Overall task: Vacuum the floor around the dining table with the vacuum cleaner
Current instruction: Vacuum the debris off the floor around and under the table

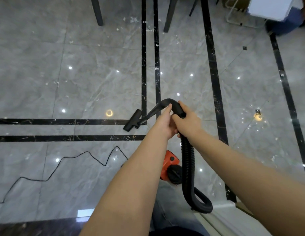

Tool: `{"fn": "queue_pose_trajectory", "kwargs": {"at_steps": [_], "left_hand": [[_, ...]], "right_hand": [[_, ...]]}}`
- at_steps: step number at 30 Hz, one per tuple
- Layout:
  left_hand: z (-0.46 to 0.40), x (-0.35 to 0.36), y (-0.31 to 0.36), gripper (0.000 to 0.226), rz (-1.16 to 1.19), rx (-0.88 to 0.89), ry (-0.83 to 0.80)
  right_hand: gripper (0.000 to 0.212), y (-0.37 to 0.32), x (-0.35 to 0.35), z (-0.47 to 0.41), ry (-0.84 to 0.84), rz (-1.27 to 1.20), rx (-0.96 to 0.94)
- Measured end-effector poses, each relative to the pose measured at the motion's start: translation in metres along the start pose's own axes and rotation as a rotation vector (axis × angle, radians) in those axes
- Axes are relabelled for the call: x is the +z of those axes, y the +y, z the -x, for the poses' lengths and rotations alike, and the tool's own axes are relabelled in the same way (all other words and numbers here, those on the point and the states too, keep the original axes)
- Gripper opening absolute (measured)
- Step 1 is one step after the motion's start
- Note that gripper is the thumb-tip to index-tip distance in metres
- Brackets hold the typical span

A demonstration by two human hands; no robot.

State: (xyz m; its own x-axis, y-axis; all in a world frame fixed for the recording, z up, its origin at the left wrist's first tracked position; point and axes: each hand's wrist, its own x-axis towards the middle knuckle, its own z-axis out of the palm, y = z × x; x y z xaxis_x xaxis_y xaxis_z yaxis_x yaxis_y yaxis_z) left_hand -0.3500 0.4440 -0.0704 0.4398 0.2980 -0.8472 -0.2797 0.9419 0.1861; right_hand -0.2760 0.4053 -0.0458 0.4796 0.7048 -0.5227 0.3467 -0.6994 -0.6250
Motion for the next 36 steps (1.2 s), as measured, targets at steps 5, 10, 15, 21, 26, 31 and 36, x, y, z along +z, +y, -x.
{"fn": "queue_pose_trajectory", "kwargs": {"at_steps": [5,10,15,21,26,31,36], "left_hand": [[-0.015,0.007,0.021,0.039,-0.036,0.009,0.014],[-0.03,0.011,0.063,0.045,-0.043,-0.02,0.003],[-0.04,0.01,0.13,0.042,-0.08,-0.061,-0.051],[-0.052,0.017,0.214,0.038,-0.079,-0.04,-0.047],[-0.054,0.022,0.258,0.034,-0.104,-0.004,-0.092],[-0.065,-0.009,0.284,0.037,-0.123,0.009,-0.049],[-0.074,-0.052,0.321,0.036,-0.142,0.053,0.086]], "right_hand": [[0.067,-0.012,0.004,-0.019,0.027,-0.008,-0.012],[0.066,-0.044,0.011,-0.047,0.039,-0.037,0.015],[0.067,-0.097,0.03,-0.081,0.082,-0.05,0.05],[0.064,-0.166,0.047,-0.138,0.131,-0.134,0.101],[0.062,-0.2,0.049,-0.173,0.185,-0.182,0.16],[0.056,-0.228,0.04,-0.202,0.212,-0.259,0.203],[0.049,-0.256,0.027,-0.238,0.207,-0.355,0.251]]}}
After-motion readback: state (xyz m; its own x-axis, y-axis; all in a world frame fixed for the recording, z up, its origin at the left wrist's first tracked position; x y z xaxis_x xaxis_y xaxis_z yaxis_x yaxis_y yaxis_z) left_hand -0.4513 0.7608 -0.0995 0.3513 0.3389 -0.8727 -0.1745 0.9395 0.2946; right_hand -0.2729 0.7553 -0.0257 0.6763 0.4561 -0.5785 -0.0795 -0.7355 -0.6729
